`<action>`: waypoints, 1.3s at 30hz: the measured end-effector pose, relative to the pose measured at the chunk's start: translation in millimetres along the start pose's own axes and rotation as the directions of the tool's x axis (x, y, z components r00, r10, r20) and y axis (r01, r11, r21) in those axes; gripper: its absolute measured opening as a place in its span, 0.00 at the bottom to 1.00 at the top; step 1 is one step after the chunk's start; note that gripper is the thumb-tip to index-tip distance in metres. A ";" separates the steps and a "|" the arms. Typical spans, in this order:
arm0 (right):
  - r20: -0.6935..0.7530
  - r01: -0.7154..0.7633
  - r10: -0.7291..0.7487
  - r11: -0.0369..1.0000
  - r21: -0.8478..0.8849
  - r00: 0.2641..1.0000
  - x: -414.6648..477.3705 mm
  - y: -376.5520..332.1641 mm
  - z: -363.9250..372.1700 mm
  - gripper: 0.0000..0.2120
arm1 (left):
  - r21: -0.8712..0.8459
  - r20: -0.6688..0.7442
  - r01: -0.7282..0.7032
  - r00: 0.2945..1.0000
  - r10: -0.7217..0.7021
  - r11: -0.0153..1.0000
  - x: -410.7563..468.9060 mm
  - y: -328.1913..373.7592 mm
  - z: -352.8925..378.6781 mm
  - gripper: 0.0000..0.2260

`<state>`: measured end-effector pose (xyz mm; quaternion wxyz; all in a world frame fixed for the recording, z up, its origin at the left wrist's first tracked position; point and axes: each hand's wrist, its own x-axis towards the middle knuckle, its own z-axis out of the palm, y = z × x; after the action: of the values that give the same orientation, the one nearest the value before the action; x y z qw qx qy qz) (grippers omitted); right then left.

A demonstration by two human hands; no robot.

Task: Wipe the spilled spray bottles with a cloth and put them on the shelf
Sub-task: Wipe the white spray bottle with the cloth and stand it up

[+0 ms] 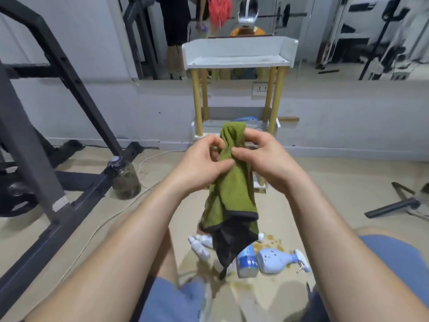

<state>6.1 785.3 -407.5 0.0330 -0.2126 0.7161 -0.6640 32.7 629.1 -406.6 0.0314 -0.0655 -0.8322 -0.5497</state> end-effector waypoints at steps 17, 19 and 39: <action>0.029 -0.468 0.565 0.653 0.596 0.825 -50.3 154.4 4.0 0.14 | -0.052 0.360 0.519 0.806 -0.469 0.853 21.8 -190.2 56.6 0.10; 0.072 -0.544 0.640 0.583 0.604 0.765 -51.2 183.5 5.1 0.14 | 0.146 0.372 0.532 0.752 -0.545 0.834 32.2 -229.5 69.8 0.10; -0.156 -0.755 0.893 0.441 0.486 0.422 -65.6 317.0 -3.2 0.14 | 0.253 0.117 0.752 0.601 -0.791 0.609 23.5 -447.4 195.7 0.44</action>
<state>-18.1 820.0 -728.4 0.2528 0.3205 0.5881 -0.6982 -51.0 637.5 -888.2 -0.2950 0.2450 -0.8217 -0.4216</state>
